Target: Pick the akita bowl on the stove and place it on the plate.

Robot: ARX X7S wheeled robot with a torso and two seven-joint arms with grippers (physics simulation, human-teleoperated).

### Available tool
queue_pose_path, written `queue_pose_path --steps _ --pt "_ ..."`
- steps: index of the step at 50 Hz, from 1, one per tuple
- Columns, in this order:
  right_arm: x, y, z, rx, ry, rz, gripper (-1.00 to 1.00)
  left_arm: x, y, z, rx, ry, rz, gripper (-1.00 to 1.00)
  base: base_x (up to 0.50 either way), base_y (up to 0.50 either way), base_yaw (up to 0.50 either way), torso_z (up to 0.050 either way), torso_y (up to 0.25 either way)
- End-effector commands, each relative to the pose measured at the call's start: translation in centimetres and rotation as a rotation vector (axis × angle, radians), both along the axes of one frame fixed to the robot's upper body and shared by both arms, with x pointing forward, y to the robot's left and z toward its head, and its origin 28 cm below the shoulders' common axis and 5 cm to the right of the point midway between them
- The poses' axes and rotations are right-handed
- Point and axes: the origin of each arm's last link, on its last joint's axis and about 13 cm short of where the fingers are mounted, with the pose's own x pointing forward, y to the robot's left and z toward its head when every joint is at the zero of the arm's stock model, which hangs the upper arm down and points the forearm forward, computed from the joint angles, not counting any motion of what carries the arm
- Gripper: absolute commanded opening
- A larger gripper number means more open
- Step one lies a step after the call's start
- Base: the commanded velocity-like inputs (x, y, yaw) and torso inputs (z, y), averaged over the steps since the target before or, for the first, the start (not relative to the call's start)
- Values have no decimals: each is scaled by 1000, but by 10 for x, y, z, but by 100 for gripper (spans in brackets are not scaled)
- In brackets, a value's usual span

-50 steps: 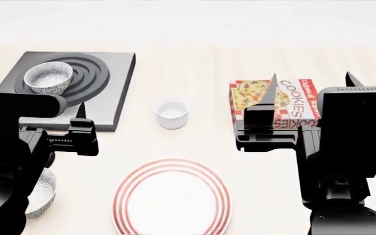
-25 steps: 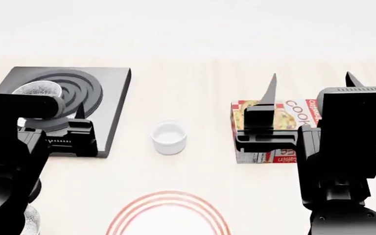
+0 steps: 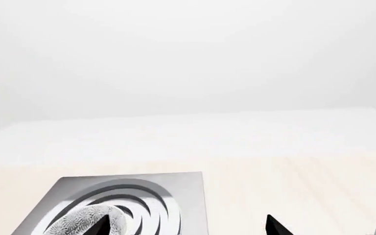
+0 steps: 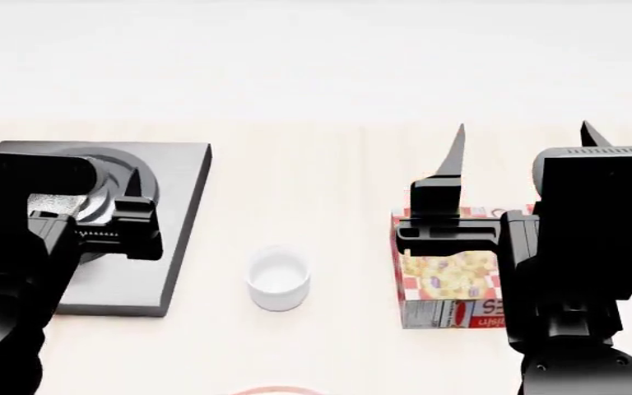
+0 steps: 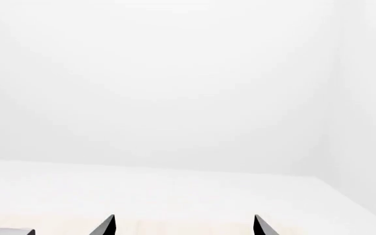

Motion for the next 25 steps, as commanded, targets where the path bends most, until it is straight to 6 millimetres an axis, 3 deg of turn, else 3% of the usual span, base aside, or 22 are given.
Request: queue_pose_path --steps 1,20,25 --pt "0 0 0 1 0 0 100 0 1 -1 5 -1 -1 100 250 0 0 0 0" --pt "-1 0 0 -3 -1 -1 100 -1 -1 2 -6 -6 -7 100 249 0 0 0 0" --pt "-1 0 1 2 -5 -1 100 0 -1 8 -16 -9 -4 100 41 0 0 0 0"
